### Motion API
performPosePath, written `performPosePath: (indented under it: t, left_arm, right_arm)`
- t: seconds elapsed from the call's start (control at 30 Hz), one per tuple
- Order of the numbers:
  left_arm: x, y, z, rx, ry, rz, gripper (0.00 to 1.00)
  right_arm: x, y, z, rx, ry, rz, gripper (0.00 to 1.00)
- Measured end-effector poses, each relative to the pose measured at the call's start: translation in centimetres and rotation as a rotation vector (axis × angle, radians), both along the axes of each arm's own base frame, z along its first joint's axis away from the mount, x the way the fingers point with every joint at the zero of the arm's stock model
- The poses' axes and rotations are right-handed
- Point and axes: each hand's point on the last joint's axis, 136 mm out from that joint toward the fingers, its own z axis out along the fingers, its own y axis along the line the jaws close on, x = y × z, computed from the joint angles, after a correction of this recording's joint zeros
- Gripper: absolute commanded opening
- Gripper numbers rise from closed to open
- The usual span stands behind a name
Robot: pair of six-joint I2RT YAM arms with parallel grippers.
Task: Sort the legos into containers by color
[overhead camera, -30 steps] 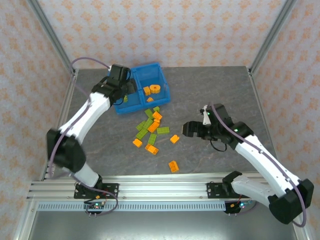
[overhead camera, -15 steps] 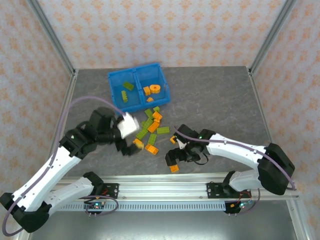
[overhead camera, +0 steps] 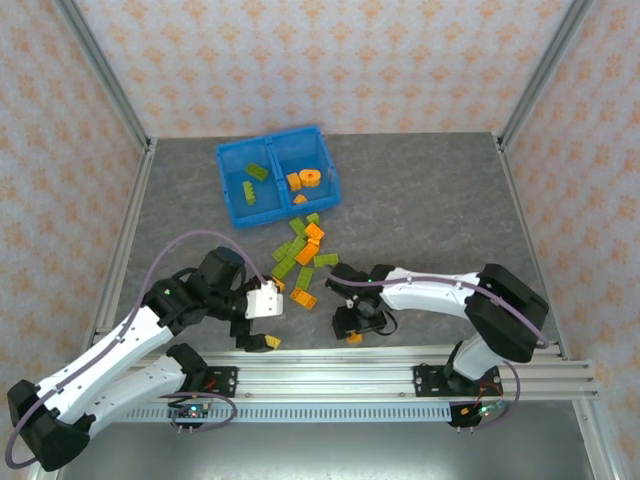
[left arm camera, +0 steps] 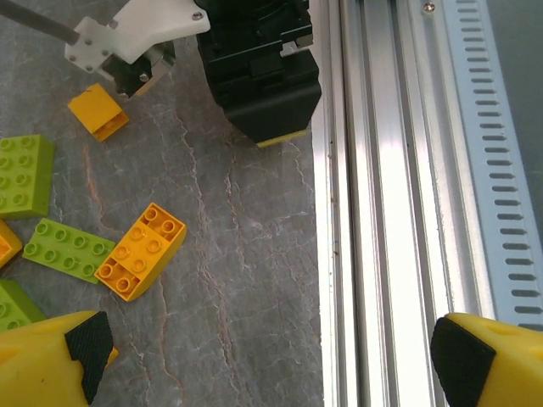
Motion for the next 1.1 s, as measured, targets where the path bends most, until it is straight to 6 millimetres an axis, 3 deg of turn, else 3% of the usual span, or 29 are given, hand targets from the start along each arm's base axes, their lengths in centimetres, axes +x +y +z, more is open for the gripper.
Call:
performPosePath:
  t: [0.17, 0.3, 0.43, 0.57, 0.67, 0.77, 0.9, 1.1]
  left_arm:
    - [0.8, -0.4, 0.7, -0.035, -0.063, 0.011, 1.0]
    - [1.6, -0.3, 1.2, -0.061, -0.135, 0.039, 1.0]
    - [2.3, 0.0, 1.8, -0.091, -0.212, 0.079, 1.0]
    - [3.5, 0.6, 2.7, -0.116, -0.304, 0.144, 1.0]
    - [4.5, 1.1, 3.6, -0.143, -0.372, 0.214, 1.0]
    - [5.6, 1.8, 4.4, -0.169, -0.423, 0.289, 1.0]
    - [7.4, 3.0, 5.8, -0.194, -0.465, 0.407, 1.0]
    - [9.0, 4.3, 5.7, -0.173, -0.465, 0.511, 1.0]
  right_arm:
    - [0.2, -0.6, -0.1, -0.046, -0.025, 0.001, 0.36]
    - [0.9, -0.1, 0.3, -0.029, -0.067, 0.002, 0.34]
    - [3.7, 1.7, 3.5, 0.081, -0.166, -0.036, 0.34]
    - [10.6, 3.1, 9.7, 0.235, -0.345, -0.143, 0.34]
    - [17.4, 3.8, 15.4, 0.321, -0.519, -0.215, 0.35]
    - [23.3, 5.2, 19.3, 0.375, -0.651, -0.236, 0.34]
    - [29.9, 7.4, 19.8, 0.367, -0.719, -0.239, 0.34]
    - [36.6, 10.4, 15.9, 0.287, -0.752, -0.22, 0.33]
